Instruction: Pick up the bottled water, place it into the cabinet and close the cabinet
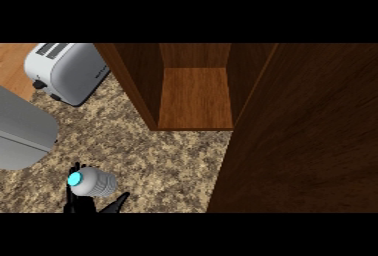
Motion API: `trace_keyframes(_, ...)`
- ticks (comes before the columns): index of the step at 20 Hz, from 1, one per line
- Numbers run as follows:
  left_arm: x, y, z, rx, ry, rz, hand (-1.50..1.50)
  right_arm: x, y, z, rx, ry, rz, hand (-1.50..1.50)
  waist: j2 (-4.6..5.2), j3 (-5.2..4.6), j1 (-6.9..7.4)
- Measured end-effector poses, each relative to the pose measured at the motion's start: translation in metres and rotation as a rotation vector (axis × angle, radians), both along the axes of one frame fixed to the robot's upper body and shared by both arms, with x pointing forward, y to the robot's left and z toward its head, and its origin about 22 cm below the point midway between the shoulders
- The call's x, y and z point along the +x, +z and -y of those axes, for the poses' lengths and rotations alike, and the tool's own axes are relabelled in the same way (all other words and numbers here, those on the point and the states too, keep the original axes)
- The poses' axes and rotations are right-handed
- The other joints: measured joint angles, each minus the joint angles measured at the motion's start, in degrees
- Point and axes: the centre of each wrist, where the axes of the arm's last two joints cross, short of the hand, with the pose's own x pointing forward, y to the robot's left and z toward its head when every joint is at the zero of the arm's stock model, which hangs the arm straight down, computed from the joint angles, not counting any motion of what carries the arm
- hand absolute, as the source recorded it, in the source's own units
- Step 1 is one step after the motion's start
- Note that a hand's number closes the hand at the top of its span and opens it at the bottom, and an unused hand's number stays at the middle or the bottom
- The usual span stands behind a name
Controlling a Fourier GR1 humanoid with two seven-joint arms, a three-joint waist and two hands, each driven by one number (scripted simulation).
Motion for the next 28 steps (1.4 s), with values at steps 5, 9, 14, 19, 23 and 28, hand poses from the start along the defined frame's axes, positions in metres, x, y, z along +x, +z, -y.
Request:
trace_keyframes(5,0.004,-0.001,-0.003,-0.036,-0.004,0.031,1.5,-0.001,0.0,-0.001,0.003,0.0,-0.005,-1.5,-0.05,0.14,0.03)
trace_keyframes(9,0.007,-0.002,0.0,-0.059,-0.013,0.051,1.5,0.0,-0.001,0.001,-0.008,-0.009,-0.006,-1.5,-0.07,0.22,0.07)
trace_keyframes(14,0.016,-0.001,-0.001,-0.096,-0.066,0.067,1.5,-0.002,-0.002,0.0,-0.002,-0.009,-0.003,-1.5,-0.05,0.1,-0.1)
trace_keyframes(19,0.047,0.009,0.003,-0.095,-0.3,0.008,1.5,0.002,0.0,0.0,-0.014,0.003,0.015,-1.5,0.03,-0.01,-0.65)
trace_keyframes(23,0.067,0.017,0.013,-0.099,-0.385,0.005,1.5,0.002,0.001,0.0,-0.013,-0.003,0.007,-1.5,0.01,-0.02,-0.42)
trace_keyframes(28,0.075,0.032,0.021,-0.082,-0.436,0.019,1.5,0.0,0.002,-0.003,-0.003,0.009,-0.009,-1.5,-0.08,0.01,-0.01)
